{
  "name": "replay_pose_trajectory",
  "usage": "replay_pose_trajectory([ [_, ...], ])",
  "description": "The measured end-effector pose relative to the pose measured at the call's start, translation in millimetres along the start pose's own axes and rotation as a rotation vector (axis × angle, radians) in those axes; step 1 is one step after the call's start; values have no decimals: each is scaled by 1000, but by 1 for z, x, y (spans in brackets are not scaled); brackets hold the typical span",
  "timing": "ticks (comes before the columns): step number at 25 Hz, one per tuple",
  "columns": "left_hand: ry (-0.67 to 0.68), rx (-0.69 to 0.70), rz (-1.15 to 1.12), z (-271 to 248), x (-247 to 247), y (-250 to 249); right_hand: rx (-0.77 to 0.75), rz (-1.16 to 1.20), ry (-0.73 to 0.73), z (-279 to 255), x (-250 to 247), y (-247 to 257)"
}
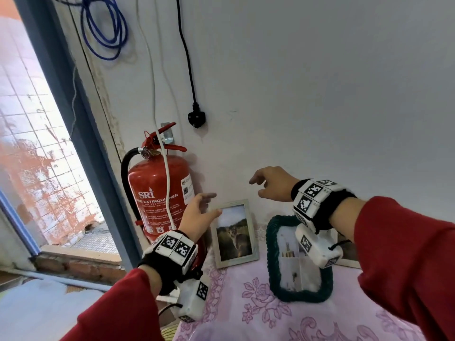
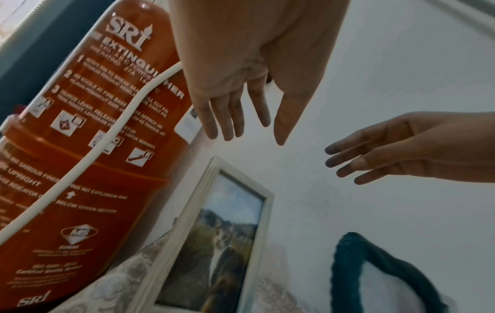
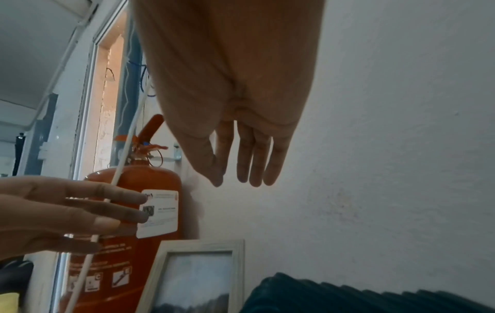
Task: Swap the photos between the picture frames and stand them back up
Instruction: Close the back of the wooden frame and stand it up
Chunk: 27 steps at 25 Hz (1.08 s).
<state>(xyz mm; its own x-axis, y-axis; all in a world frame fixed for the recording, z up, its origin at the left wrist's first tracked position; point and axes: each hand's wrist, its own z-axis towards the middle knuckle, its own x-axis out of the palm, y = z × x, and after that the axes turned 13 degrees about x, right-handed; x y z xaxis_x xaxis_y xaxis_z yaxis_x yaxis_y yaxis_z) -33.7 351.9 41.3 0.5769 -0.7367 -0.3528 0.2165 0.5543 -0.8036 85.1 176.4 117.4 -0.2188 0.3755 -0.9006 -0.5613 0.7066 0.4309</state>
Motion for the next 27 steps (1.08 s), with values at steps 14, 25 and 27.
replay_pose_trajectory([
  [14,117,-35,-270,-117,58,-115,37,271,-35,-176,-1,-59],
  [25,449,-280,-323,-234,152,-117,269,377,-111,-321,14,-147],
  [27,487,-310,-332,-252,168,-121,321,413,-123,-345,18,-162],
])
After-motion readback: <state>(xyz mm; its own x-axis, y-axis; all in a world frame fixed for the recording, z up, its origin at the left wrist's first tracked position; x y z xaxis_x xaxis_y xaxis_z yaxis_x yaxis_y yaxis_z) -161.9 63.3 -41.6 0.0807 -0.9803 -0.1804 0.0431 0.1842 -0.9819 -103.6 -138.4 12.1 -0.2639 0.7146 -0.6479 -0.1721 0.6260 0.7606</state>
